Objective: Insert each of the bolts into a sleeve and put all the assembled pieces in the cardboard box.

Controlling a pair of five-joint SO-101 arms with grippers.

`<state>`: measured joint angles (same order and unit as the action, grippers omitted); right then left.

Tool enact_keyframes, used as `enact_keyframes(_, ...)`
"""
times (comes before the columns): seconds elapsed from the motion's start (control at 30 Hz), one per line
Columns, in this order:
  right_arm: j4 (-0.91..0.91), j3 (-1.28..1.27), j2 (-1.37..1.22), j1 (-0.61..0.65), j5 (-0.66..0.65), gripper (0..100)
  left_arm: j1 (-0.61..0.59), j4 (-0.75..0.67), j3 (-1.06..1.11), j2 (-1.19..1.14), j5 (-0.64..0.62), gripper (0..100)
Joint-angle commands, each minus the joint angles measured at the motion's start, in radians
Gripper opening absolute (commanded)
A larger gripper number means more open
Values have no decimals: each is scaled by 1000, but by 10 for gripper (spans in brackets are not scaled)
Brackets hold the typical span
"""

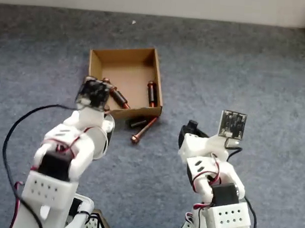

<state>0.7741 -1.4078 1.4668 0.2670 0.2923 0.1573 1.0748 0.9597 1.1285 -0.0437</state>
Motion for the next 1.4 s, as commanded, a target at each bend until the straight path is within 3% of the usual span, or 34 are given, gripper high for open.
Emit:
enact_keyframes(0.0, 1, -7, 61, 44, -48, 5, 13, -107, 82, 186, -104, 7)
enact_keyframes(0.33, -1, -97, 226, 186, -107, 5, 13, -262, 275, 547, -344, 6)
enact_keyframes(0.5, -140, -223, 315, 240, -169, 5, 13, -321, 309, 704, -454, 6)
enact_keyframes(0.67, -271, -348, 369, 314, -262, 5, 15, -405, 311, 693, -540, 6)
enact_keyframes(1.03, -312, -380, 363, 378, -334, 5, 257, -422, 308, 693, -552, 6)
enact_keyframes(1.37, -312, -380, 363, 443, -407, 5, 271, -423, 314, 693, -552, 6)
